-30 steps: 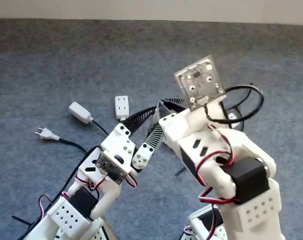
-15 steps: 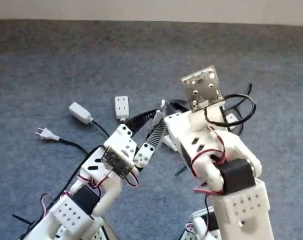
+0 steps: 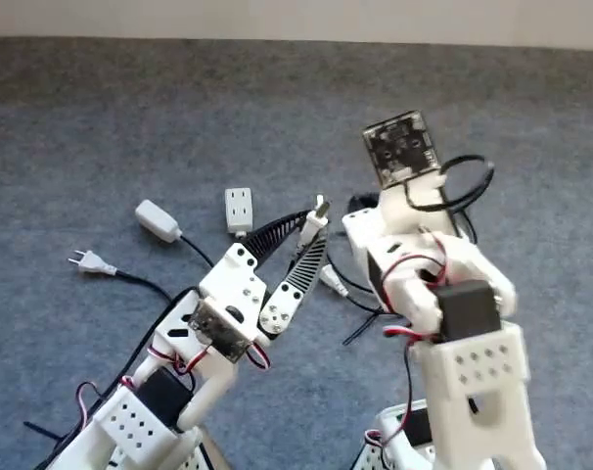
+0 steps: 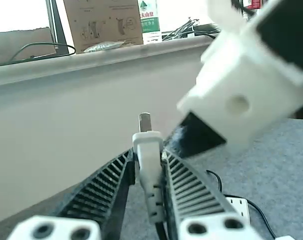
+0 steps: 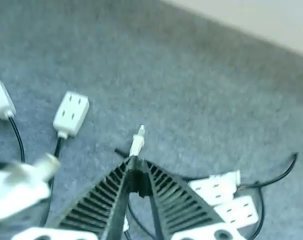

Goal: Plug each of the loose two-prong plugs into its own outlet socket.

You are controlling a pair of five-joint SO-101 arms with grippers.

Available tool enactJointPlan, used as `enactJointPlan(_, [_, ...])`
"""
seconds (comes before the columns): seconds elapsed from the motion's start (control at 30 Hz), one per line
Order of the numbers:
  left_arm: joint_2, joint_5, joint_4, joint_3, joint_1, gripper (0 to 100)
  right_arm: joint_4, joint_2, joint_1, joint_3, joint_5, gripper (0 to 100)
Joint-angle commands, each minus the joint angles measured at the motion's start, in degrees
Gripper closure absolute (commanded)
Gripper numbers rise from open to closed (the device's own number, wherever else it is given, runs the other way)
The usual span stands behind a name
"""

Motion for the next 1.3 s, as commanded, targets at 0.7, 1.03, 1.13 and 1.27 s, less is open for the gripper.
enactJointPlan(0.7, [-0.57,0.44,-0.88,-1.10,0.48,99,-5.93,-0.48,-2.33,8.48,1.14,99.2])
enactJointPlan(1.03, [-0.57,0.44,-0.88,-1.10,0.48,99,-11.03,-0.66,3.47,14.81,1.23,99.2])
enactJointPlan(1.13, [-0.57,0.44,-0.88,-1.10,0.48,99,-10.77,-0.92,4.44,14.64,1.23,99.2])
enactJointPlan(1.27, [-0.13,0.62,-0.88,-1.63,-1.89,99,-10.68,-0.92,7.60,14.73,0.79,99.2])
